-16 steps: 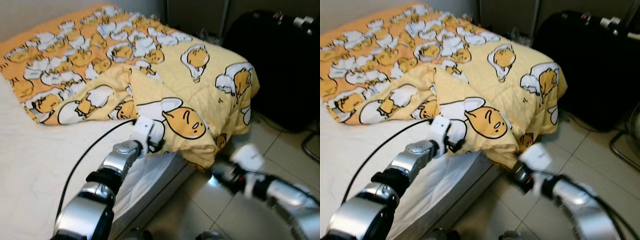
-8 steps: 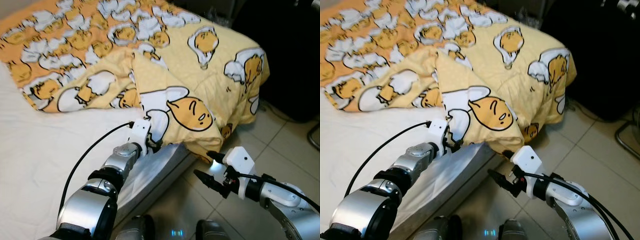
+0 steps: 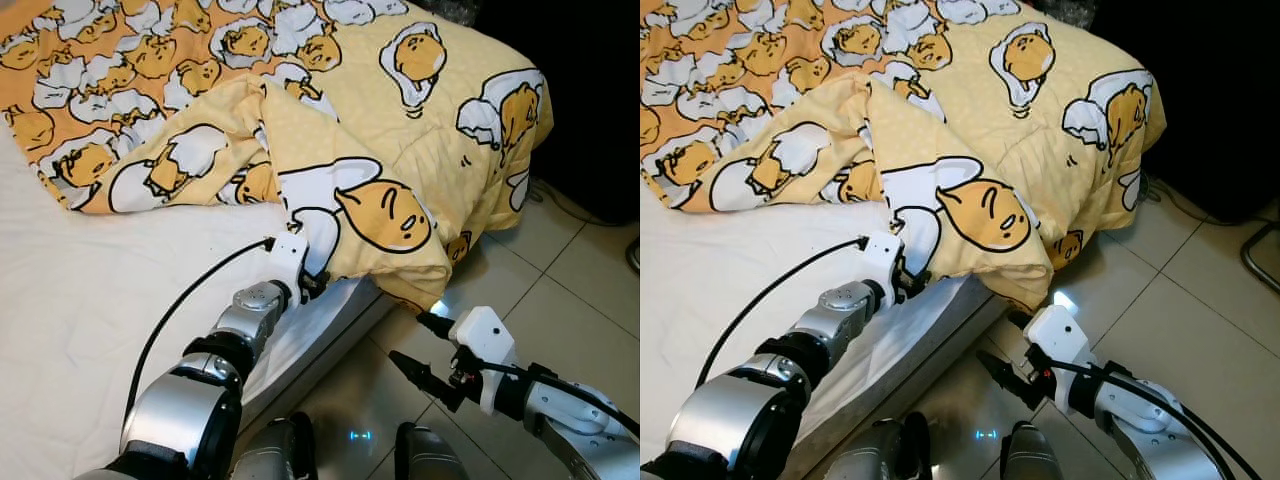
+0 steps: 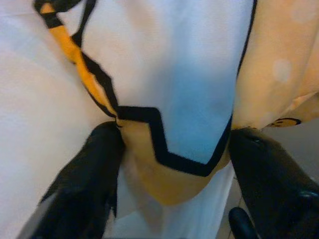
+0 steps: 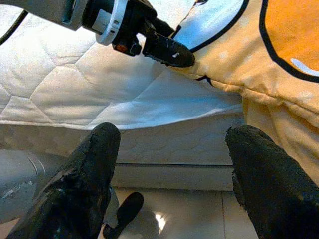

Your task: Clean up the room

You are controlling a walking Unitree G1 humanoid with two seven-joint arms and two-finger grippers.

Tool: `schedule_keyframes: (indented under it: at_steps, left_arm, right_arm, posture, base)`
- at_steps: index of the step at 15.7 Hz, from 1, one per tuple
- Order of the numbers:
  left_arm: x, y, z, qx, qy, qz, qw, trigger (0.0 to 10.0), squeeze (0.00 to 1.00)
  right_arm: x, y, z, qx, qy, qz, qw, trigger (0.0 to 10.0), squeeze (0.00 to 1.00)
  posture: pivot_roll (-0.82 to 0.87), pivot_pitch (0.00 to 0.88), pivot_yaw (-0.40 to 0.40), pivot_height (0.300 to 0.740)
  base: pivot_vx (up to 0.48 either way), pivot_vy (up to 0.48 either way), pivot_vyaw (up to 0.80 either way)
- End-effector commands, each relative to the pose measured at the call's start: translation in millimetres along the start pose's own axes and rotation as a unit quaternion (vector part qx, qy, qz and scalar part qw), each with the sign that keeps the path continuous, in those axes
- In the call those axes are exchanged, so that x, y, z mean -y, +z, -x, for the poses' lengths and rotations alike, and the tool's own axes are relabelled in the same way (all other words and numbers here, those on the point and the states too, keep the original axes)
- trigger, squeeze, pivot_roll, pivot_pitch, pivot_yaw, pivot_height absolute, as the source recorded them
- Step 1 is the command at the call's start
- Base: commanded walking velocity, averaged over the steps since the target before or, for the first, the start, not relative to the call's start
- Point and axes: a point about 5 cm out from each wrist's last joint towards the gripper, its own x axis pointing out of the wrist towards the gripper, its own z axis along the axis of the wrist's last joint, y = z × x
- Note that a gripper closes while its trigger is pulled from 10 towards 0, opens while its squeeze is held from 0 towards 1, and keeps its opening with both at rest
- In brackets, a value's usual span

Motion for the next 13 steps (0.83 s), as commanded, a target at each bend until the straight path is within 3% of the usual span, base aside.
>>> schedule_keyframes:
  at_steps: [1, 13]
  left_arm:
    - [1.1, -7.1, 0.6, -0.013, -0.005, 0.003, 1.000, 0.0, 0.00]
    - [-2.8, -11.3, 3.1, -0.010, -0.012, -0.001, 1.000, 0.0, 0.00]
  right_arm:
    - [-3.8, 2.2, 1.8, 0.003, 0.000, -0.002, 1.000, 10.0, 0.00]
    - [-6.0, 3.7, -4.4, 0.006, 0.014, 0.002, 1.000, 10.0, 0.00]
  posture:
    - [-0.15, 0.249, 0.151, 0.740]
    - [-0.14, 0.241, 0.145, 0.740]
  base:
    - [0.000, 0.000, 0.00]
    - [0.000, 0.000, 0.00]
